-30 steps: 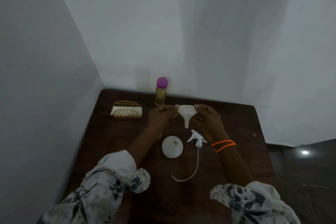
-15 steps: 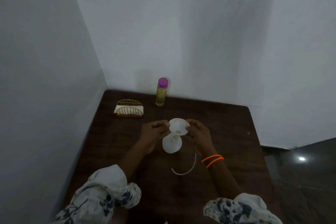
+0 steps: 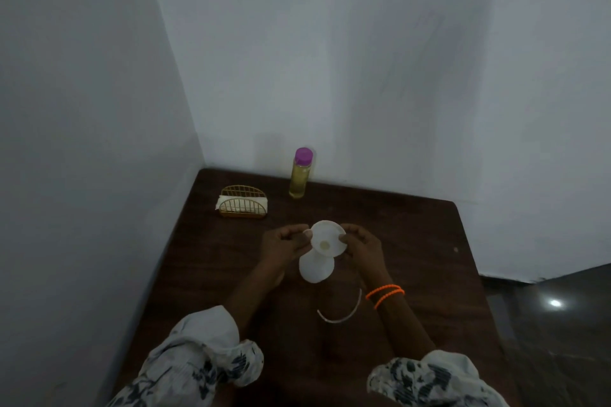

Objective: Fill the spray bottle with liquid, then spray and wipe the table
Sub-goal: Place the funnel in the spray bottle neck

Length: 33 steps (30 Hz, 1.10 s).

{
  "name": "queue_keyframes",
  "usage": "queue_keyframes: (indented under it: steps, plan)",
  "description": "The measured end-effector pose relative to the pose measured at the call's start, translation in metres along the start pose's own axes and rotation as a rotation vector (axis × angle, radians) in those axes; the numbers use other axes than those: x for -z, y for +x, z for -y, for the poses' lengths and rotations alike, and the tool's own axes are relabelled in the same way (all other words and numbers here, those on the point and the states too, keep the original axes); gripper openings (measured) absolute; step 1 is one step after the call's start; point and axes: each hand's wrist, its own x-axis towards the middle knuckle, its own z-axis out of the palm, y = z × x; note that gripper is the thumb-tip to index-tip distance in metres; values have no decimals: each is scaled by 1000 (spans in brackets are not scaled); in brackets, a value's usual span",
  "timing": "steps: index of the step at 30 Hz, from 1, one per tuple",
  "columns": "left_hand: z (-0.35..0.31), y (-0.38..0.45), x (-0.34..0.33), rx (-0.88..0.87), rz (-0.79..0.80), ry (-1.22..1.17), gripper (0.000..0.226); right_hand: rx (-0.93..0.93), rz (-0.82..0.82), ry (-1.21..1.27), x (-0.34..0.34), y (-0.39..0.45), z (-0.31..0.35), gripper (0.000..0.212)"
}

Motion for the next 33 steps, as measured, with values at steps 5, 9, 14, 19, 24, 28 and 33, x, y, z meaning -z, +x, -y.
queue_keyframes:
  steps: [5, 9, 14, 19, 24, 28, 33]
  plan:
    - [4, 0, 5, 46, -20, 53, 29, -28, -12, -40, -3, 1, -8, 14]
    - [3, -1, 7, 81, -40, 38, 22, -67, 2, -36, -2, 3, -12, 12]
    - [2, 6, 15, 153, -92, 21, 27, -75, 37, -59, 3, 5, -9, 18]
    - [-4, 26, 27, 163, -149, 56, 25, -100, 44, -91, 11, 20, 0, 30]
    - [-19, 57, 33, 95, -169, 174, 23, -140, 57, -107, -3, 60, 10, 24]
    - [-42, 96, 28, 13, -201, 321, 23, -102, 108, -293, -25, 107, 18, 25]
    - [-65, 145, 10, -161, -253, 604, 60, 82, 185, -595, -51, 156, 31, 48]
